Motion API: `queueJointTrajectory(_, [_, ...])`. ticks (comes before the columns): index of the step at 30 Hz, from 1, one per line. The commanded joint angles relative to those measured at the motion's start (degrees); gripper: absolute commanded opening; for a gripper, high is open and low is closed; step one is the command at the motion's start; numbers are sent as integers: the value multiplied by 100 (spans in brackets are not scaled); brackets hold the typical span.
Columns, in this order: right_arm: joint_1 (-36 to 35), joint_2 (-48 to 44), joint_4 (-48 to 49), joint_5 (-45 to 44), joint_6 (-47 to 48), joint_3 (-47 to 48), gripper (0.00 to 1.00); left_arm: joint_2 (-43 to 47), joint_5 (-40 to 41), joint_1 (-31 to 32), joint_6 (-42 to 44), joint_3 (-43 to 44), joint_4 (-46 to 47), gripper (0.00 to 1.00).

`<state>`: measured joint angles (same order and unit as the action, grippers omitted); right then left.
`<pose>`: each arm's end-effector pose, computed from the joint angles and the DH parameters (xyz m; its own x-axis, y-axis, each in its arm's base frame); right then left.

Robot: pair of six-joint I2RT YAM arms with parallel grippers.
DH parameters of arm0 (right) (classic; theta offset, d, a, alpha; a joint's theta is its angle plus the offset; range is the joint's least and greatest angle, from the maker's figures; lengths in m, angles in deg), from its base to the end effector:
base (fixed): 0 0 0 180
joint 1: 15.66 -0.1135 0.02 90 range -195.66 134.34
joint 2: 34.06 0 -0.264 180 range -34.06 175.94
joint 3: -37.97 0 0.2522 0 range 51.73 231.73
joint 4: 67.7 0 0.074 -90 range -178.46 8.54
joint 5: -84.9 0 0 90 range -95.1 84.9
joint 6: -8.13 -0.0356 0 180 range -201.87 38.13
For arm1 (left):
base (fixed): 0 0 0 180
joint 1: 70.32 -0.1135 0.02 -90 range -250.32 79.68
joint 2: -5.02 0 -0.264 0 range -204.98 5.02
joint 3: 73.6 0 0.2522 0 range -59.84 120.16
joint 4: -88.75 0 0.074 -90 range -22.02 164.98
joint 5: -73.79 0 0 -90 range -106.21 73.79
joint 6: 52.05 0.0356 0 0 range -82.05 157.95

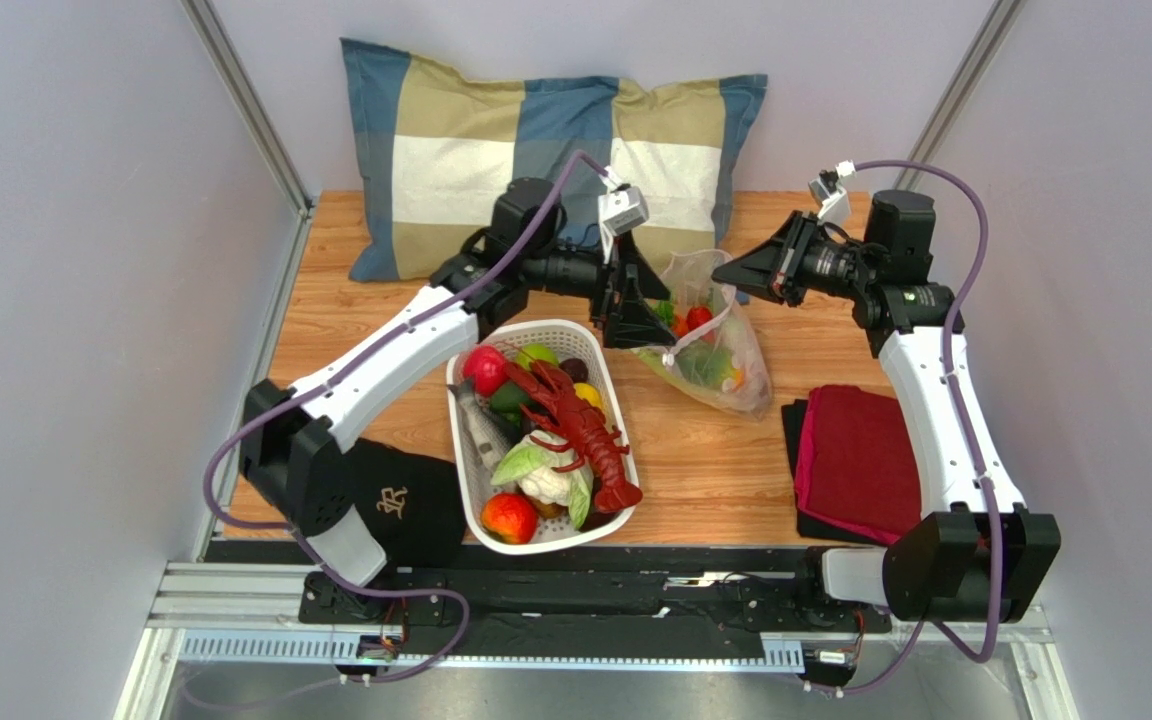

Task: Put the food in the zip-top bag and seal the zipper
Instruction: Place the fake fruit in the zipper food storage bag, then adjust the zipper food storage bag at the center of the board.

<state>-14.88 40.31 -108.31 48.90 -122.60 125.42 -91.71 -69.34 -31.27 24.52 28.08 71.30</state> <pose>0.2791 0.0250 0.3809 -0.8131 0.3946 -0.4280 -0.2360 0.4487 0.8620 0.2890 -0.2712 0.3768 -0.3922 0.1387 -0.9094 0.9186 0.0063 -0.3952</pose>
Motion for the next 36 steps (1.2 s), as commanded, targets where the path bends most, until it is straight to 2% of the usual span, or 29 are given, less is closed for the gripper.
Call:
queueJointTrajectory(1, [-7,-265,391,322,-84,234,0,892,-558,-90,2692,489,-2028,99])
queueJointTrajectory(2, [-7,-274,400,339,-75,225,0,1075,-576,-82,3175,463,-2370,99])
queueJointTrajectory(3, [1,-274,400,348,-75,225,0,1155,-568,-82,4146,402,-2983,98])
queueJointTrajectory(5, [-7,-283,435,383,-67,216,0,1287,-463,15,5161,375,-3645,97])
queueJointTrajectory(6, [-7,-274,426,401,-67,216,0,1297,-192,93,6219,401,-4301,96])
queueJointTrajectory(9, [-25,-247,479,471,-84,198,0,1332,344,366,7464,270,-4729,94])
queueJointTrajectory(11, [-34,-204,470,497,-84,216,0,1288,530,524,7906,217,-4721,90])
queueJointTrajectory(19, [-164,-116,347,542,56,339,0,893,944,762,8541,235,-4642,75])
queueJointTrajectory(24, [-420,-45,268,489,293,356,0,796,1076,973,8340,155,-4097,65])
queueJointTrajectory(27, [-517,33,251,454,407,427,0,726,1102,1070,8313,199,-4053,48])
queueJointTrajectory(28, [-526,60,207,436,443,470,0,717,1094,1105,8295,208,-4044,31])
queueJointTrajectory(30, [-570,156,137,401,652,628,0,725,980,1131,8199,269,-4027,7])
queueJointTrajectory(31, [-596,218,-29,314,767,690,0,778,918,1131,7998,296,-3974,0])
queueJointTrajectory(32, [-648,253,-92,278,881,769,0,796,822,1131,7857,305,-3773,0])
queueJointTrajectory(33, [-666,297,-136,243,1048,891,4,813,804,1131,7682,305,-3641,0])
queueJointTrajectory(34, [-693,306,-214,208,1180,945,24,787,777,1140,7358,366,-3448,0])
queueJointTrajectory(36, [-675,289,-433,182,1548,1172,46,682,786,1131,6987,515,-3332,0])
